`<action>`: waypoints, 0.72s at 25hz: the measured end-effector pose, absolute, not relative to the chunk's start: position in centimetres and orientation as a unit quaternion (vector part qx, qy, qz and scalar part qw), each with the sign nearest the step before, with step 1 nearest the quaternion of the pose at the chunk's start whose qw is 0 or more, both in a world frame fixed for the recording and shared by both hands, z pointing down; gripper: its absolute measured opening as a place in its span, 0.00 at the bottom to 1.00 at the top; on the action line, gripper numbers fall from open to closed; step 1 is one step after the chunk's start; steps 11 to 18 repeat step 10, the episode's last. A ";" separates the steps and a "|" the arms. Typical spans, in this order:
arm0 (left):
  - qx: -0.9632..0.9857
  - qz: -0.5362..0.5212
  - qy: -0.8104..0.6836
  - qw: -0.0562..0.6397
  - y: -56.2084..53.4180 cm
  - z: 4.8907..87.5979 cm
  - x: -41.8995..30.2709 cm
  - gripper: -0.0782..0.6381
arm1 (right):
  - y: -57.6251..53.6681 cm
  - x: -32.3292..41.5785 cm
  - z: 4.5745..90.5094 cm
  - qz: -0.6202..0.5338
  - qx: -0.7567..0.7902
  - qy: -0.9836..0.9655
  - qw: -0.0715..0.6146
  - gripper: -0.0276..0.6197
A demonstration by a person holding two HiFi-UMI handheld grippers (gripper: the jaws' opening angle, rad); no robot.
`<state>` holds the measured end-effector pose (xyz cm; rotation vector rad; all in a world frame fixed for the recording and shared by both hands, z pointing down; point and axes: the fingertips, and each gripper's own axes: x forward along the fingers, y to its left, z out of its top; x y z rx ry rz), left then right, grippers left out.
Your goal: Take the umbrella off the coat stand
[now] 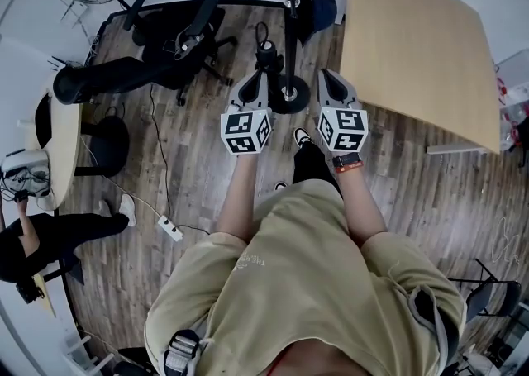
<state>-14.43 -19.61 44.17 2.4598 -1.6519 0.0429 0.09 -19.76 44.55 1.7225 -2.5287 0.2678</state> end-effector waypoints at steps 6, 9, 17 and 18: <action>0.833 0.018 -0.546 0.090 -20.6 44.4 -13.5 0.15 | -20.6 0.6 44.9 0.094 0.559 -0.823 0.036 0.07; 0.839 0.021 -0.536 0.094 -21.3 44.8 -12.5 0.15 | -21.2 1.0 45.1 0.098 0.558 -0.823 0.037 0.06; 0.841 0.022 -0.533 0.095 -21.5 44.9 -12.2 0.15 | -21.4 1.1 45.2 0.099 0.558 -0.823 0.038 0.06; 0.841 0.022 -0.533 0.095 -21.5 44.9 -12.2 0.15 | -21.4 1.1 45.2 0.099 0.558 -0.823 0.038 0.06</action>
